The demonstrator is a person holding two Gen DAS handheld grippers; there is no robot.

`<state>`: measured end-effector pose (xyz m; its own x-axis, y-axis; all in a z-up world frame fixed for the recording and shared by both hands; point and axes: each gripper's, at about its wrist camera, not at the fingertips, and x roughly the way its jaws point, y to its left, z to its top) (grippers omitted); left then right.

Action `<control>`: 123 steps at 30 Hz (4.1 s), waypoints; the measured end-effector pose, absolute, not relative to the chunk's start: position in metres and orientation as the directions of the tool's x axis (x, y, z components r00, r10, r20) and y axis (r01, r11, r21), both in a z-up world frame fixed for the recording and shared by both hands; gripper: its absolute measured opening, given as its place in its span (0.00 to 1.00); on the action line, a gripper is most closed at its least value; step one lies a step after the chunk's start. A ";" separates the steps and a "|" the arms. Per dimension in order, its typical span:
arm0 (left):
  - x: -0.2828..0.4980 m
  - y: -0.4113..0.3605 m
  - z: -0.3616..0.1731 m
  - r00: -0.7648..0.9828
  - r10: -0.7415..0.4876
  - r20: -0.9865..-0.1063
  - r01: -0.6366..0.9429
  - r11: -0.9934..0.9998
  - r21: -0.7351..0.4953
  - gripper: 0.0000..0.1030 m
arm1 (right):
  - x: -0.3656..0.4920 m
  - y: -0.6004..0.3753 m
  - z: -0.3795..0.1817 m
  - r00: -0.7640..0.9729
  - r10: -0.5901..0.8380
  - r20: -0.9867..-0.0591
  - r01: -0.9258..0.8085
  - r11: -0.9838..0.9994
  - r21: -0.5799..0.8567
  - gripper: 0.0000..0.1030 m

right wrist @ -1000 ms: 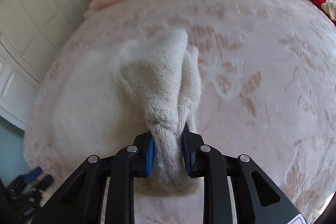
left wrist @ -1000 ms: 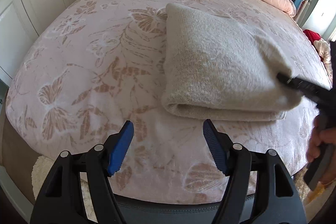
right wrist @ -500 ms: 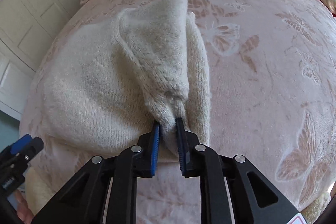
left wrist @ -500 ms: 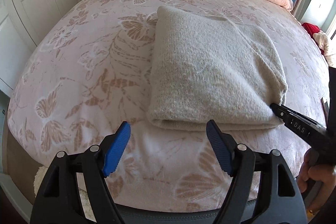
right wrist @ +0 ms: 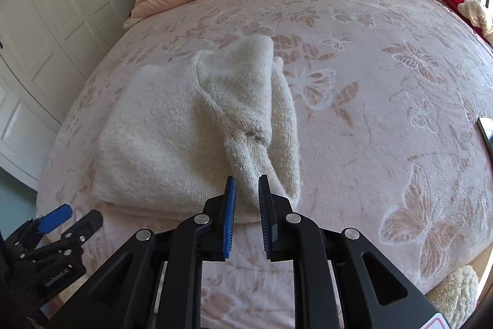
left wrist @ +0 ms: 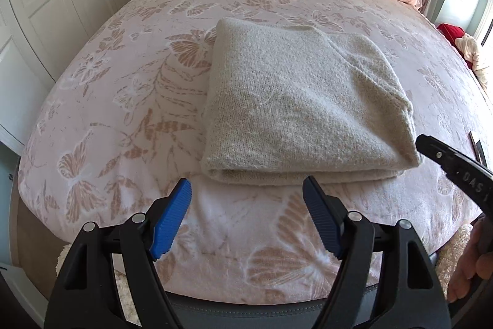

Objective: Fold small clothes

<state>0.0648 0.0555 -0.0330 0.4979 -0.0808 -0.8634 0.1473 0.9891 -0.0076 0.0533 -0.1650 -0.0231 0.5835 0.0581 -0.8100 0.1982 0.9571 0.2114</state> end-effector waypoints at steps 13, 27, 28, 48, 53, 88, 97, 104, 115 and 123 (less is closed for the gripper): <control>0.031 0.053 -0.024 0.530 -0.066 -0.845 0.145 0.989 0.013 0.70 | -0.014 -0.164 -0.039 0.556 0.034 -0.830 0.245 0.948 0.203 0.14; 0.117 0.123 -0.067 0.456 -0.360 -0.814 -0.047 0.904 -0.426 0.91 | 0.098 -0.195 -0.067 0.533 0.140 -0.834 0.318 0.880 0.351 0.67; 0.127 0.126 -0.070 0.451 -0.402 -0.797 -0.064 0.876 -0.479 0.92 | 0.107 -0.194 -0.073 0.516 0.168 -0.840 0.319 0.872 0.370 0.67; 0.155 0.113 -0.057 0.437 -0.412 -0.799 0.003 0.889 -0.457 0.91 | 0.122 -0.203 -0.081 0.526 0.168 -0.834 0.230 0.916 0.329 0.80; 0.192 0.102 -0.099 0.273 -0.486 -0.831 -0.095 0.845 -0.526 0.52 | 0.148 -0.197 -0.080 0.503 0.349 -0.791 0.202 0.842 0.500 0.32; -0.019 0.043 -0.021 0.670 -0.027 -0.742 0.120 0.990 0.072 0.88 | -0.057 -0.132 -0.033 0.617 -0.170 -0.768 0.297 0.954 0.028 0.71; -0.036 0.048 -0.022 0.694 -0.018 -0.720 0.091 0.994 0.062 0.88 | -0.067 -0.127 -0.025 0.644 -0.160 -0.748 0.279 0.959 0.036 0.71; -0.043 0.041 -0.019 0.713 -0.026 -0.700 0.101 0.993 0.067 0.88 | -0.069 -0.120 -0.023 0.654 -0.153 -0.741 0.259 0.965 0.029 0.71; -0.046 0.039 -0.013 0.732 -0.014 -0.681 0.089 0.993 0.076 0.88 | -0.072 -0.116 -0.016 0.673 -0.172 -0.719 0.264 0.964 0.016 0.71; -0.048 0.039 -0.011 0.740 -0.008 -0.673 0.085 0.993 0.081 0.88 | -0.074 -0.114 -0.015 0.674 -0.184 -0.716 0.273 0.962 0.010 0.71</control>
<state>-0.0476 0.0390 -0.0115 0.7400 -0.0080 -0.6726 0.0848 0.9931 0.0814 -0.0741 -0.1138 -0.0147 0.6737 -0.1836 -0.7158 0.2733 0.9619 0.0105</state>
